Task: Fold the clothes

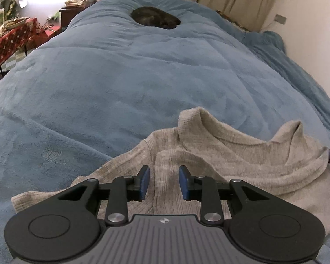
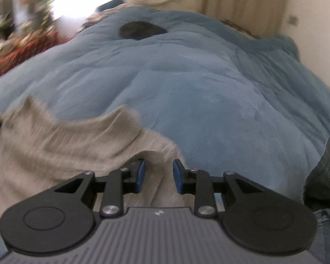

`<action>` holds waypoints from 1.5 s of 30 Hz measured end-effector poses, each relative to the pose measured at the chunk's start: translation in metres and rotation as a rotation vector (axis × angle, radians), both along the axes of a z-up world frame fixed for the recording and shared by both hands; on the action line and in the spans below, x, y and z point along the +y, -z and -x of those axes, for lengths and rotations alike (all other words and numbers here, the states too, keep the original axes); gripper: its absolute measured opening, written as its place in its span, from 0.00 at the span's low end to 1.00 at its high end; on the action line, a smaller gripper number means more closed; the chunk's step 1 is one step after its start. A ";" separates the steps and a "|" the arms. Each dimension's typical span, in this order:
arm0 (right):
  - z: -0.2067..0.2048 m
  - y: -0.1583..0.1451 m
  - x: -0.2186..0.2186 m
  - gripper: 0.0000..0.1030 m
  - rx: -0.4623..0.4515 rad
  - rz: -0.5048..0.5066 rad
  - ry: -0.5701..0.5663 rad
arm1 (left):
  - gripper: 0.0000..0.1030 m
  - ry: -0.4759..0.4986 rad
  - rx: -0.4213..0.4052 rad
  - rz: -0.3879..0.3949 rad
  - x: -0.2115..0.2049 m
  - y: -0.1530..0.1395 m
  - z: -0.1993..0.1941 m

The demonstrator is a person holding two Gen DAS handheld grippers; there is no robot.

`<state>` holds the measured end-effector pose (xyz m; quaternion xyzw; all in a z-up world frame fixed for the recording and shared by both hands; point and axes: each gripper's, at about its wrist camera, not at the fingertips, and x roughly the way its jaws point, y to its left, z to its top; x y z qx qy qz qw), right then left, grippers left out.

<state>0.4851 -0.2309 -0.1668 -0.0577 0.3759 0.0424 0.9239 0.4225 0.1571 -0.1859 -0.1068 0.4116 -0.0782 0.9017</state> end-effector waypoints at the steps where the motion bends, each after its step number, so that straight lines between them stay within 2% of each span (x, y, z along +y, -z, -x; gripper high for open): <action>1: -0.004 0.000 -0.005 0.29 0.005 -0.032 0.021 | 0.27 -0.004 -0.002 0.002 0.002 -0.001 -0.001; 4: 0.001 -0.005 -0.014 0.29 0.003 -0.092 0.030 | 0.27 -0.002 0.002 0.006 0.006 -0.001 -0.001; 6: 0.013 -0.007 -0.012 0.29 -0.002 -0.065 0.012 | 0.27 0.014 -0.001 0.007 0.007 -0.003 0.003; 8: 0.025 -0.009 -0.009 0.29 -0.007 -0.047 -0.007 | 0.21 0.032 -0.003 0.010 0.006 -0.006 0.008; 10: 0.037 -0.013 -0.005 0.29 -0.008 -0.061 -0.029 | 0.09 0.054 0.000 0.024 0.004 -0.009 0.016; 16: 0.042 -0.013 0.043 0.29 0.029 -0.101 -0.141 | 0.09 0.158 0.001 0.129 -0.032 -0.018 0.020; 20: 0.024 -0.001 0.084 0.28 0.061 -0.112 -0.200 | 0.09 0.196 0.028 0.124 -0.065 -0.006 -0.003; 22: 0.010 0.007 0.093 0.28 0.076 -0.121 -0.189 | 0.09 0.176 0.052 0.097 -0.075 0.003 -0.016; 25: -0.006 0.012 0.091 0.28 0.068 -0.132 -0.134 | 0.09 0.096 0.023 0.092 -0.066 0.006 -0.025; 28: -0.009 0.005 0.074 0.28 0.042 -0.170 -0.078 | 0.09 0.023 -0.034 0.150 -0.039 -0.009 -0.020; 29: -0.004 0.001 0.069 0.30 0.030 -0.164 -0.079 | 0.09 0.027 -0.051 0.165 -0.031 -0.015 -0.016; 32: 0.005 -0.004 0.064 0.31 0.011 -0.140 -0.101 | 0.11 0.059 -0.087 0.124 -0.018 -0.026 -0.004; 34: 0.007 -0.001 0.070 0.31 0.016 -0.117 -0.136 | 0.25 0.091 -0.081 0.096 -0.022 -0.023 -0.002; 37: 0.006 0.006 0.085 0.30 0.031 -0.093 -0.192 | 0.25 0.166 -0.042 0.087 -0.045 -0.011 -0.005; 40: -0.005 0.016 0.103 0.28 0.065 -0.080 -0.206 | 0.25 0.236 -0.022 0.024 -0.076 0.001 -0.008; 41: -0.008 0.018 0.106 0.16 0.073 -0.076 -0.197 | 0.24 0.225 -0.011 -0.019 -0.084 0.006 -0.011; 42: -0.008 0.018 0.105 0.02 0.067 -0.080 -0.188 | 0.11 0.204 -0.001 -0.043 -0.089 0.011 -0.016; 43: -0.008 0.017 0.104 0.02 0.061 -0.084 -0.179 | 0.02 0.184 0.004 -0.039 -0.090 0.015 -0.019; 45: -0.007 0.016 0.101 0.00 0.048 -0.093 -0.161 | 0.02 0.147 -0.010 -0.011 -0.088 0.015 -0.022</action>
